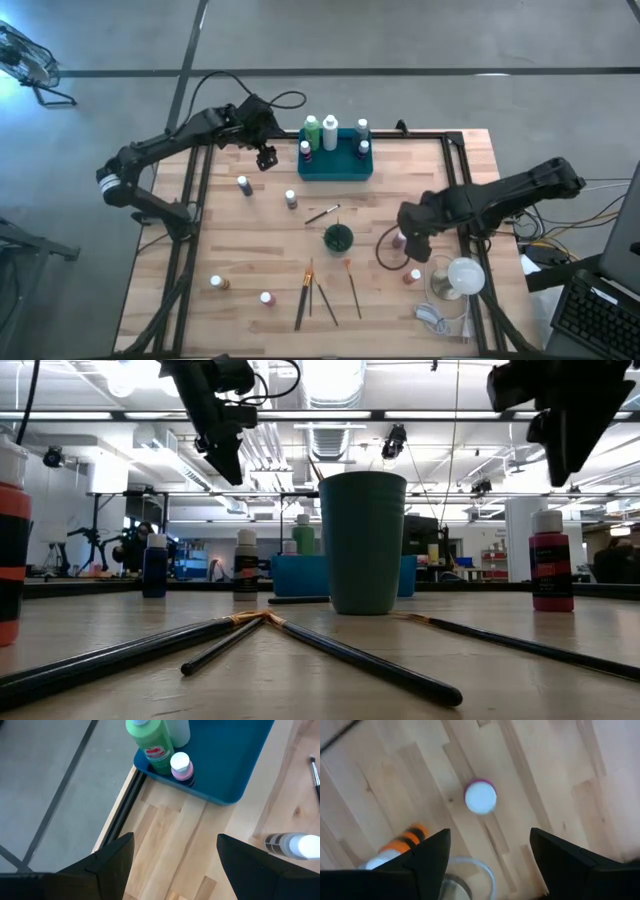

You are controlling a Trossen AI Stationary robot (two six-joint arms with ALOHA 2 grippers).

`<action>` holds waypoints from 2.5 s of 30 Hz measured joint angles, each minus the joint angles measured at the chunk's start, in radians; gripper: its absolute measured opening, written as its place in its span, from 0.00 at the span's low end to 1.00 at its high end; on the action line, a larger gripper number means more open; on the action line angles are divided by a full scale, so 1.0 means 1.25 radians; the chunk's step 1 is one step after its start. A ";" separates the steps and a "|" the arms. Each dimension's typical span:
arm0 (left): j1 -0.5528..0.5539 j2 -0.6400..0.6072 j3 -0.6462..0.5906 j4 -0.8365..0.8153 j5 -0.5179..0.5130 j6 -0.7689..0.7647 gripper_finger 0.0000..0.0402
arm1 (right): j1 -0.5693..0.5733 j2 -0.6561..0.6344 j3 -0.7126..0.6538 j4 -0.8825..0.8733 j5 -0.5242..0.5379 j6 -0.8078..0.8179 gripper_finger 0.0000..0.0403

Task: Pick & Place Paint Supplies
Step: Put the red paint bottle into the blue bin

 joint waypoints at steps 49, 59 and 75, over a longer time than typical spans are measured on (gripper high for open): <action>0.000 0.000 -0.001 -0.020 0.000 0.014 0.72 | -0.014 0.153 -0.051 0.111 0.035 -0.040 0.48; 0.000 0.000 -0.001 -0.020 0.000 0.014 0.72 | -0.014 0.151 -0.063 0.127 0.035 -0.040 0.44; 0.000 0.000 -0.012 -0.020 -0.001 0.014 0.72 | -0.014 0.151 -0.063 0.137 0.033 -0.045 0.28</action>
